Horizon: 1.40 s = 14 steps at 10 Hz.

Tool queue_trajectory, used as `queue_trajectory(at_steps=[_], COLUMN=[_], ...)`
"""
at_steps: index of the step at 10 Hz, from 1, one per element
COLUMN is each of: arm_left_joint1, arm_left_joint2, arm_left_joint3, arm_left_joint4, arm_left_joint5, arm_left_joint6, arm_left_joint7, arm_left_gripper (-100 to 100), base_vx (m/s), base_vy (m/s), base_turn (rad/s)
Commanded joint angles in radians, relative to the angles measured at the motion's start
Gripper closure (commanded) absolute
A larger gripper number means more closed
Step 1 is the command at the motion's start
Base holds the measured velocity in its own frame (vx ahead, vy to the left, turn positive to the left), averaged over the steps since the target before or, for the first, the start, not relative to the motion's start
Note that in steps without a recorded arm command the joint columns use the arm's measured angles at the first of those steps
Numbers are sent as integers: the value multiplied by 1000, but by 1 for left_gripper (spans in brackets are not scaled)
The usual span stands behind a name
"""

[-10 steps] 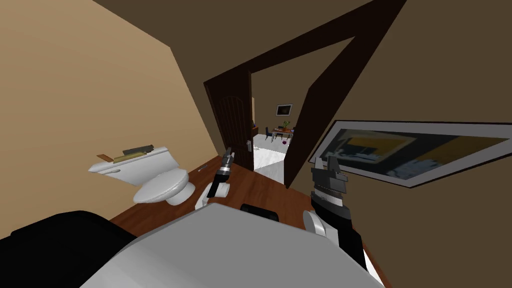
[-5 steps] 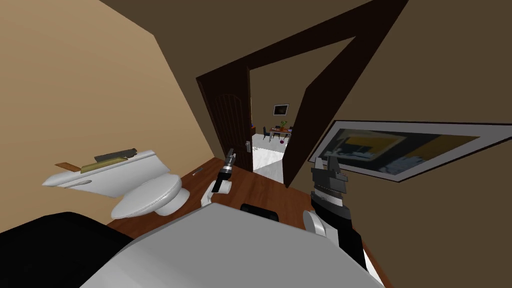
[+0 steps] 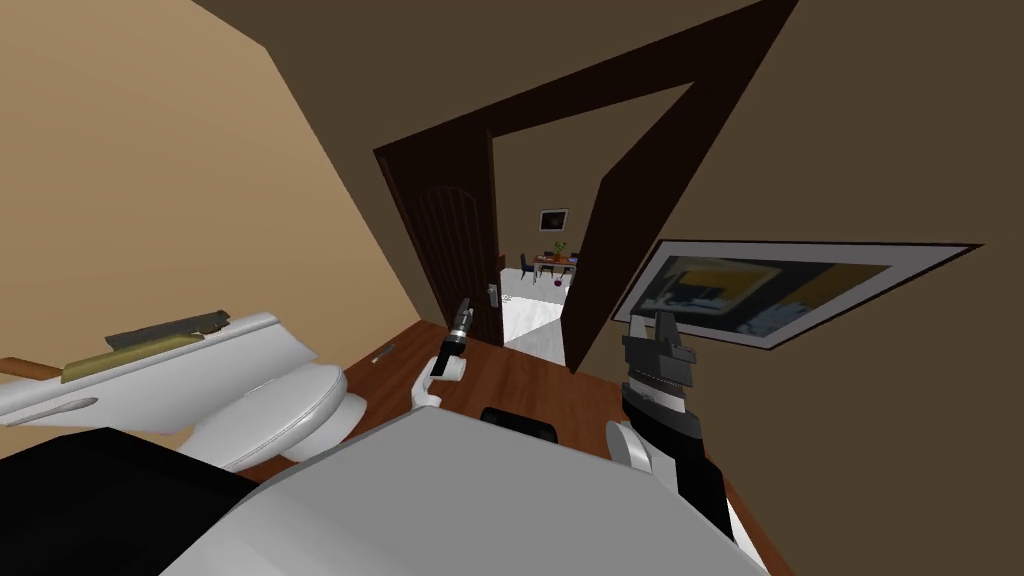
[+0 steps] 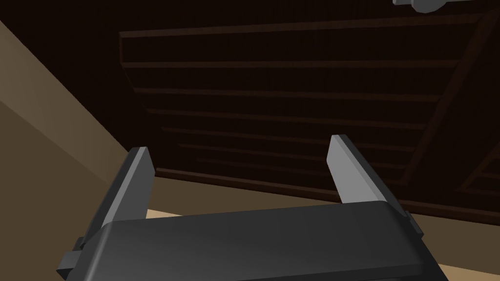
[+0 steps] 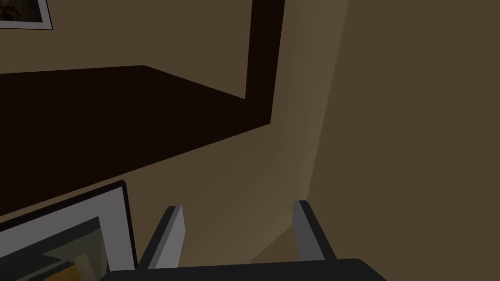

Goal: Push the door open

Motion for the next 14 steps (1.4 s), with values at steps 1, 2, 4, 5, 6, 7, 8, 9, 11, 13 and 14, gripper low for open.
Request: queue_trajectory(at_steps=[1,2,4,5,6,7,8,9,11,13,14], arm_left_joint1=[-14,-36,-58,-81,-103,-125,-147,-147,-190,-231,-231], arm_left_joint2=[3,4,4,4,5,4,4,4,3,0,0], arm_left_joint3=[6,14,22,30,38,45,53,53,68,83,83], arm_left_joint4=[33,68,109,146,176,217,246,260,330,400,402], arm_left_joint5=[3,5,8,11,14,17,20,20,25,31,31], arm_left_joint6=[1,3,4,5,7,8,9,9,12,14,14], arm_left_joint7=[-1,-4,-7,-10,-13,-16,-19,-19,-25,-31,-31], arm_left_gripper=[-100,-100,-100,-100,-100,-100,-100,-100,-100,-100,-100], base_vx=[31,28,33,24,39,59,51,22,20,39,34], base_vy=[76,56,79,73,91,112,127,91,81,108,89], base_turn=[-44,-90,-104,-99,-139,-165,-171,-63,-110,-160,-49])
